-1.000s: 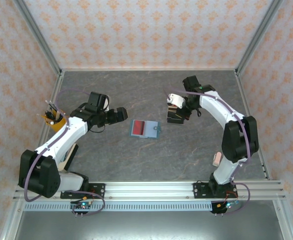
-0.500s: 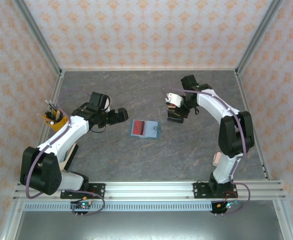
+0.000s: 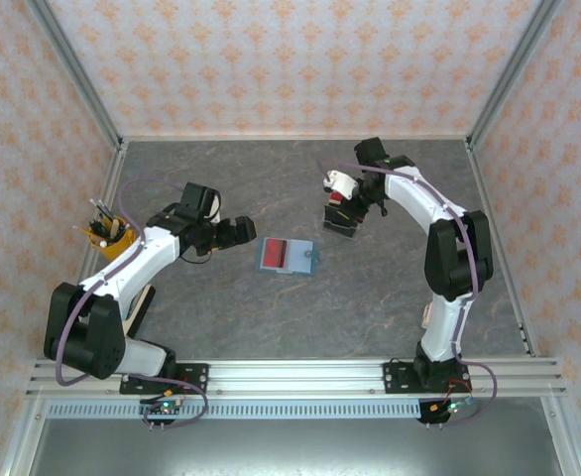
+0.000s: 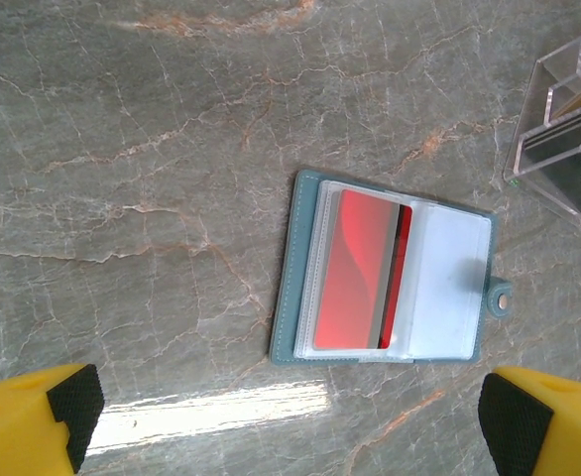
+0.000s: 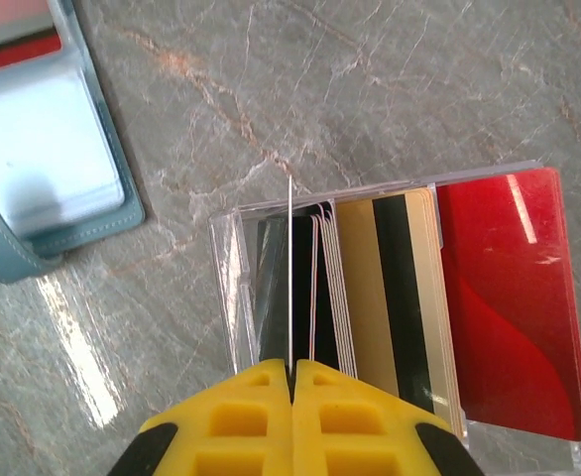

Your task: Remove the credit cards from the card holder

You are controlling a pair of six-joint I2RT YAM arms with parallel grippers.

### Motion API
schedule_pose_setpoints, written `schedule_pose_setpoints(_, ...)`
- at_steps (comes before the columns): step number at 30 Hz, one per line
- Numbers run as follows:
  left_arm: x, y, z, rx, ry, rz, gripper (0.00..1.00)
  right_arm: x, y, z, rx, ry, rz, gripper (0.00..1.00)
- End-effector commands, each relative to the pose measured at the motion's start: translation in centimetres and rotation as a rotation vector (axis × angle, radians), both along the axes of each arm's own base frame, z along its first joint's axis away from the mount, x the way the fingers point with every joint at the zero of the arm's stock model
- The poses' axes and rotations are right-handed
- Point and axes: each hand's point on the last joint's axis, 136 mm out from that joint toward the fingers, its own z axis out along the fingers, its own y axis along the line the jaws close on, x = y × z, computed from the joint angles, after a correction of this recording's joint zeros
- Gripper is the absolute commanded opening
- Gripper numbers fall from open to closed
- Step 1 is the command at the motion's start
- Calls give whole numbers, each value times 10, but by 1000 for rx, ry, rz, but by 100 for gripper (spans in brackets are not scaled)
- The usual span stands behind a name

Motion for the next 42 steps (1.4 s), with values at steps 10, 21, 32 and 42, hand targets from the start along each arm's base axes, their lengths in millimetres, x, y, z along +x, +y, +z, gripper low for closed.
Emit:
schedule_pose_setpoints(10,5,-2,4,-12,-3,-13,100,15,-3,0,-31,11,-114,5)
schedule_pose_setpoints(21,7,-5,1,-30,8,-11,100,8,-4,-20,-58,52,-56,7)
schedule_pose_setpoints(32,7,-6,1,-36,12,-8,100,-3,-3,-19,-50,78,-22,8)
schedule_pose_setpoints(42,7,-6,2,-35,11,-13,100,-10,-13,-7,-92,54,-1,4)
